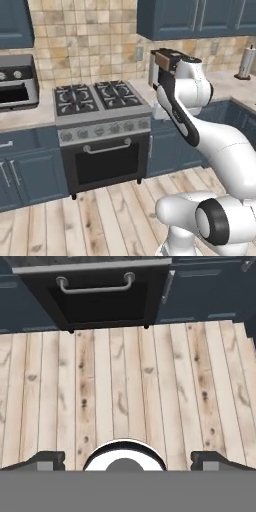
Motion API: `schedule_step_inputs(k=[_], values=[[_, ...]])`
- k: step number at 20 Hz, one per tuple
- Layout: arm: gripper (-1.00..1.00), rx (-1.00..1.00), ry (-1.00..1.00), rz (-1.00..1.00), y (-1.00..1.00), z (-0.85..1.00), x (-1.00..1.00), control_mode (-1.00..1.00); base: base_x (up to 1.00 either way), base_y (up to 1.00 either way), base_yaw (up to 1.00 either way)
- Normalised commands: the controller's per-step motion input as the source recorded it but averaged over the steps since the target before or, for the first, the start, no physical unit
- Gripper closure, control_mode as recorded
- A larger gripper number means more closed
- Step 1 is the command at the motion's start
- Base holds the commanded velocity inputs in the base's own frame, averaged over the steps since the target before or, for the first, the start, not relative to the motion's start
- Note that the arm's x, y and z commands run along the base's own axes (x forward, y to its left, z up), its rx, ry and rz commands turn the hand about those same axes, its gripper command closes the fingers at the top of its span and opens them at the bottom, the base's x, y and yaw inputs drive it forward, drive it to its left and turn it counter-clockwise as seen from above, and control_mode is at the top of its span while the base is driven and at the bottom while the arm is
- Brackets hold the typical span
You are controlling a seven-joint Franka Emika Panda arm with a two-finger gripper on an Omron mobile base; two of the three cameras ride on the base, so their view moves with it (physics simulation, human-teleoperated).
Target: Navigate to the range hood.
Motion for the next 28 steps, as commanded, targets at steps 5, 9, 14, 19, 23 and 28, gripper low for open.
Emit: schedule_step_inputs(k=[5, 9, 14, 19, 23, 28], values=[[-1.0, 0.0, 0.0, 0.0, 0.0, 0.0, 0.0, 1.0, 1.0, 0.43, 0.14], [-1.0, 0.0, 0.0, 0.0, 0.0, 0.0, 0.0, 1.0, 1.0, 0.44, 0.05], [-1.0, 0.0, 0.0, 0.0, 0.0, 0.0, 0.0, 1.0, 1.0, 0.57, 0.02], [-1.0, 0.0, 0.0, 0.0, 0.0, 0.0, 0.0, 1.0, 1.0, 0.45, 0.03], [-1.0, 0.0, 0.0, 0.0, 0.0, 0.0, 0.0, 1.0, 0.97, 0.02, 0.0], [-1.0, 0.0, 0.0, 0.0, 0.0, 0.0, 0.0, 1.0, 0.99, 0.01, 0.0]])
